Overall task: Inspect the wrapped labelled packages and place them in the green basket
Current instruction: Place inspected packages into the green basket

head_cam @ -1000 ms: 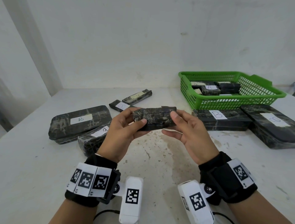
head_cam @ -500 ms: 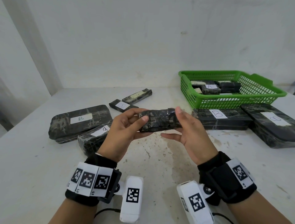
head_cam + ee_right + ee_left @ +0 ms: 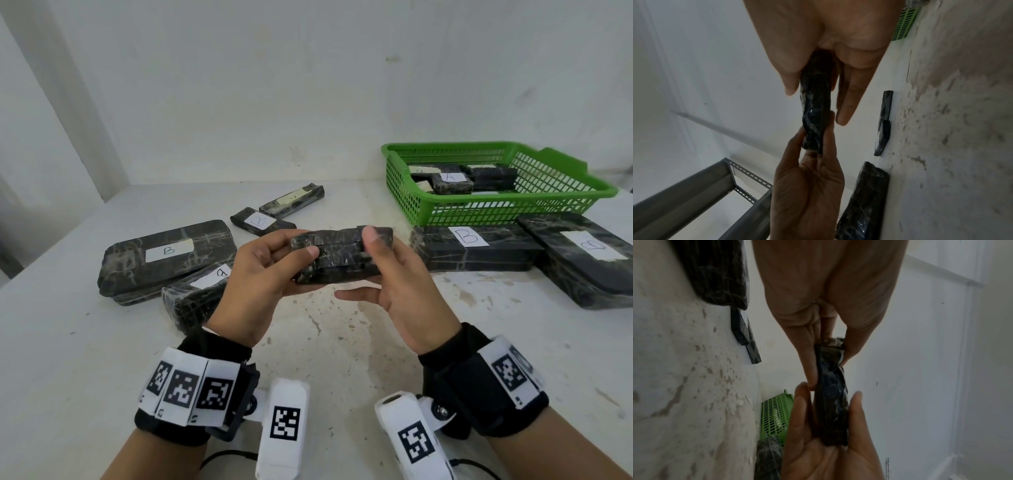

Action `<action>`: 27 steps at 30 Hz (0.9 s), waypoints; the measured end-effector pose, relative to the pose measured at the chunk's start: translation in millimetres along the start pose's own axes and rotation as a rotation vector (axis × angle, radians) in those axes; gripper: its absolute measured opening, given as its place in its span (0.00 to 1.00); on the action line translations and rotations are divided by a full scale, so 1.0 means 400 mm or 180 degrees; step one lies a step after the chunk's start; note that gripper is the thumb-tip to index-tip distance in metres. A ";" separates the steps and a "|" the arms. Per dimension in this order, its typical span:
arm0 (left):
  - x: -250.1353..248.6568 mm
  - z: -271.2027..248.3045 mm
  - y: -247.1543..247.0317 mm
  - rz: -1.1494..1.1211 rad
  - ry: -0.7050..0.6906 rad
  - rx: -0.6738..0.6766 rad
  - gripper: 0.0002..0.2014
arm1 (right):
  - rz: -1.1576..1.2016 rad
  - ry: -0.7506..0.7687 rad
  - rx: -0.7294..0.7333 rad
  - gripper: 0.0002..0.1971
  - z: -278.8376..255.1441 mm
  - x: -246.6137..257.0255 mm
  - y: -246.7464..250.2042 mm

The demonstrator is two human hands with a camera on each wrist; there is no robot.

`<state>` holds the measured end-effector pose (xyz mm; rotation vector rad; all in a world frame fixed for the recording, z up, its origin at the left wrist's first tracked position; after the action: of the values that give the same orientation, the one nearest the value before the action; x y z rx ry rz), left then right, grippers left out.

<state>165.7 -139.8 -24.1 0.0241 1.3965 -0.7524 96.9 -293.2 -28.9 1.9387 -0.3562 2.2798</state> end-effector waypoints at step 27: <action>-0.001 -0.009 -0.009 0.0017 0.0050 0.0143 0.14 | -0.0064 0.0023 0.0094 0.11 -0.010 0.013 0.009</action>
<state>160.8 -140.7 -23.1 0.0691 1.3937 -0.7805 91.2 -295.8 -24.6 1.9383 -0.3024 2.2919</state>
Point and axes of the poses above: each hand's wrist, its own z-axis towards the middle knuckle, its own y-axis out of the back of the hand, x = y × z, the point moved 2 cm from there along z, towards the middle knuckle, and after that the axes turned 11 degrees about -z, right-handed, at the moved point
